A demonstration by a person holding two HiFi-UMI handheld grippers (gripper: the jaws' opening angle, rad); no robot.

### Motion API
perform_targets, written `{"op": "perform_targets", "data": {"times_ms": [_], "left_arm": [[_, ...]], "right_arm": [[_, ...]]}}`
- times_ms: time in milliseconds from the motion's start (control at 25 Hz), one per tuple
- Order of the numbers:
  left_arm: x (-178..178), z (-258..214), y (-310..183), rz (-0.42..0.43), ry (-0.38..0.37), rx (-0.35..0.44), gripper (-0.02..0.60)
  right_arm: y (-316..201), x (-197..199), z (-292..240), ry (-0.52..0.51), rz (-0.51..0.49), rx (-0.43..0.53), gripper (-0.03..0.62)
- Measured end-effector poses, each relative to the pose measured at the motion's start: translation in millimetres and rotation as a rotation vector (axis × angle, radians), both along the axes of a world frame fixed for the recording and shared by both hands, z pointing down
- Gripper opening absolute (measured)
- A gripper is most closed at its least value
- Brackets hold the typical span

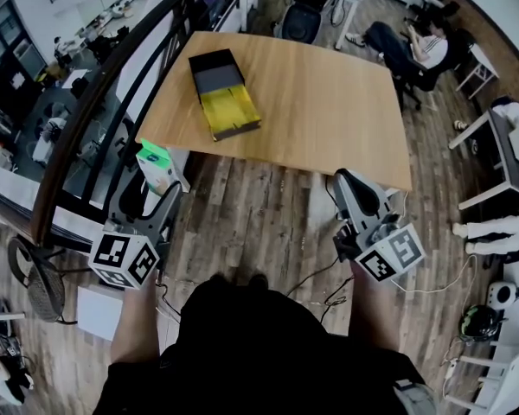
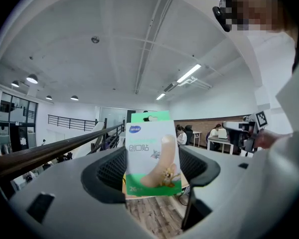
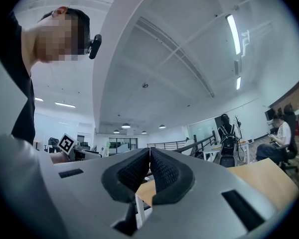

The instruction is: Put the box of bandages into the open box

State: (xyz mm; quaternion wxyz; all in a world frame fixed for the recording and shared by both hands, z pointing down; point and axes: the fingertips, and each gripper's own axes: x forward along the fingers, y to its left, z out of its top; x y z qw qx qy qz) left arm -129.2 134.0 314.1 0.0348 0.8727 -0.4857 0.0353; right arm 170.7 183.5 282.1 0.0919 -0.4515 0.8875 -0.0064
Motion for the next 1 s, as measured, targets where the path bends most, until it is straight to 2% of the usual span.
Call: {"op": "perform_targets", "data": {"times_ms": [240,440,720,1000], "left_arm": [[3.3,7.5,11.1,-0.029,-0.011,-0.017,0.334],[0.7,15.5,1.0,-0.038,-0.009,-0.034,0.334],[-0.5,28.0,-36.3,-0.029,0.019,-0.048,0.334],[-12.7,45.3,-92.7,-0.027,0.029,-0.074,0.334]], "right_arm": [[1.2,7.4,8.5,-0.01,-0.02,-0.011,0.035],[-9.1,6.1,17.8,-0.013,-0.031,-0.038,0.035],[-39.6,3.6,25.9,0.005,-0.023,-0.069,0.037],[-93.4,-3.8,40.4,0.011,-0.004,-0.108,0.037]]}}
